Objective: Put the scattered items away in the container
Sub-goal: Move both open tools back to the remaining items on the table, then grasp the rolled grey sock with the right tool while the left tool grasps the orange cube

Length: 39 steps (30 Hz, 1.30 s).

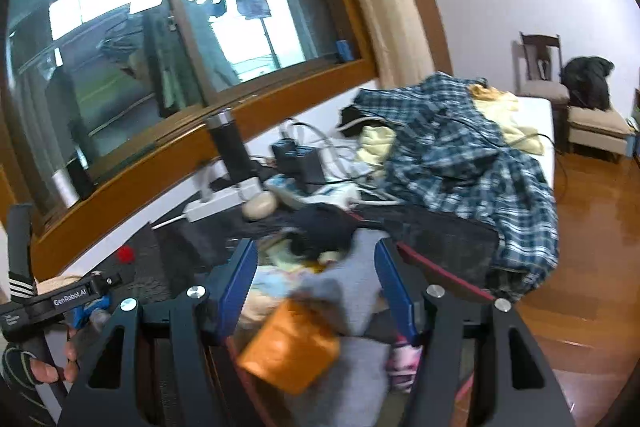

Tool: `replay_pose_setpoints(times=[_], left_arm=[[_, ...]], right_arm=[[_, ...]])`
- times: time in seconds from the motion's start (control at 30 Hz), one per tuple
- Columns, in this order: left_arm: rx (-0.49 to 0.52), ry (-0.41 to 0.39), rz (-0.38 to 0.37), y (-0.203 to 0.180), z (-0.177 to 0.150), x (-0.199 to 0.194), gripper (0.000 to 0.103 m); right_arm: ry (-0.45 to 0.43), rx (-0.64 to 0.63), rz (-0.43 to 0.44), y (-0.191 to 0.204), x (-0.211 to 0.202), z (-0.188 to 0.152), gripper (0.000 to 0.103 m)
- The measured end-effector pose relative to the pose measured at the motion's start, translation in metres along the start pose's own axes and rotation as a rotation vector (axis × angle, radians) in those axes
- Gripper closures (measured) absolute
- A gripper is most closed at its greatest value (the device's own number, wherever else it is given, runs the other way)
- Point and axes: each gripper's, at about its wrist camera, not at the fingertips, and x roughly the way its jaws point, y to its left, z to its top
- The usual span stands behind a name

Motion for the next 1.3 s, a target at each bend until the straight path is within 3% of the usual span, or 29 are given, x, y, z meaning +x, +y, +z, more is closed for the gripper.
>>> replay_pose_setpoints(times=[0.33,0.43,0.63,1.03,1.3], left_arm=[[-0.216,-0.038,0.246,0.153,-0.023,-0.043,0.023],[-0.279,-0.054,0.329,0.198,-0.030,-0.060,0.023],[-0.360,-0.076,0.413,0.257,-0.042,-0.082,0.023],[-0.473,-0.102,0.431,0.303,-0.054,-0.095,0.023],[-0.539,-0.125,0.459,0.325,-0.056,-0.105,0.023]], right_arm=[[0.047,-0.140,0.147,0.096,0.016,-0.016,0.033],[0.102,-0.167,0.206,0.123,0.029,-0.026,0.032],[0.254,-0.236,0.309,0.175,0.065,-0.053,0.032],[0.474,-0.412,0.513,0.289,0.126,-0.105,0.032],[0.567,-0.443,0.523,0.328,0.162,-0.133,0.032]])
